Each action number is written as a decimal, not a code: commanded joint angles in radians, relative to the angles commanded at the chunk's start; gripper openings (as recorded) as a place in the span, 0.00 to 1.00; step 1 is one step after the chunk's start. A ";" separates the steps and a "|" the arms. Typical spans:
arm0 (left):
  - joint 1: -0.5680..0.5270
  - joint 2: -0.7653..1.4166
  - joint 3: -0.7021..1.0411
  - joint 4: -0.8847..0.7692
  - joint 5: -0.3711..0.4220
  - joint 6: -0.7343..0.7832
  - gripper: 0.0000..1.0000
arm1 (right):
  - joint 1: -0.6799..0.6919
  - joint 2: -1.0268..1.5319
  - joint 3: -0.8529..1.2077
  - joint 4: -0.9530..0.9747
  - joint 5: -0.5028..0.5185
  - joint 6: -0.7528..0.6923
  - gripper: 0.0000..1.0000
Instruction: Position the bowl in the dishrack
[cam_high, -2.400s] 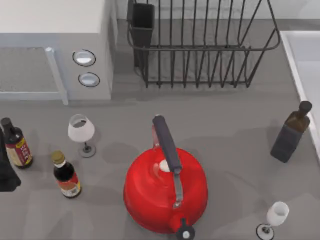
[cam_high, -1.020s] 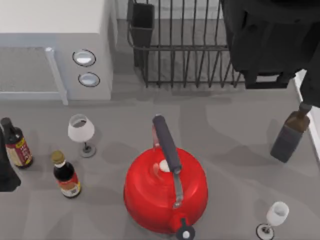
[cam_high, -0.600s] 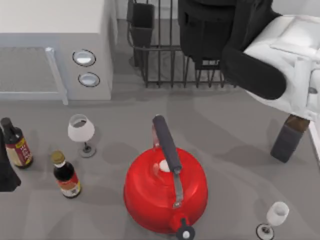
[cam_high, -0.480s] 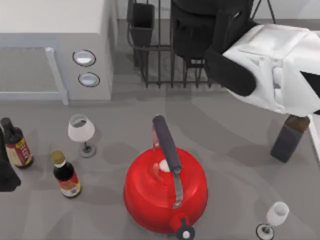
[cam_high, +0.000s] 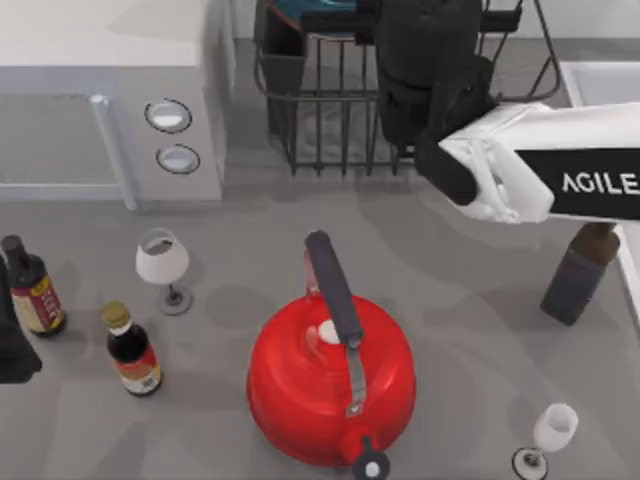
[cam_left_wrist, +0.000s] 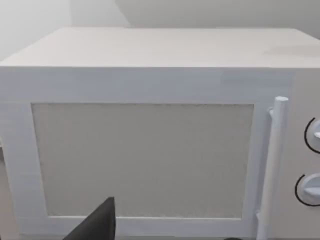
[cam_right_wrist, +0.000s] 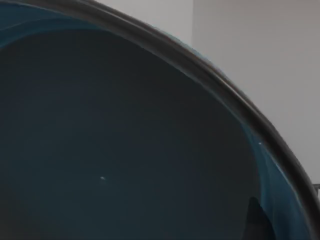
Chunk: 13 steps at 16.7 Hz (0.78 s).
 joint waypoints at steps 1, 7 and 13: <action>0.000 0.000 0.000 0.000 0.000 0.000 1.00 | 0.000 0.000 0.000 0.000 0.000 0.000 0.00; 0.000 0.000 0.000 0.000 0.000 0.000 1.00 | 0.000 0.000 0.000 0.000 0.000 0.000 0.23; 0.000 0.000 0.000 0.000 0.000 0.000 1.00 | 0.000 0.000 0.000 0.000 0.000 0.000 0.68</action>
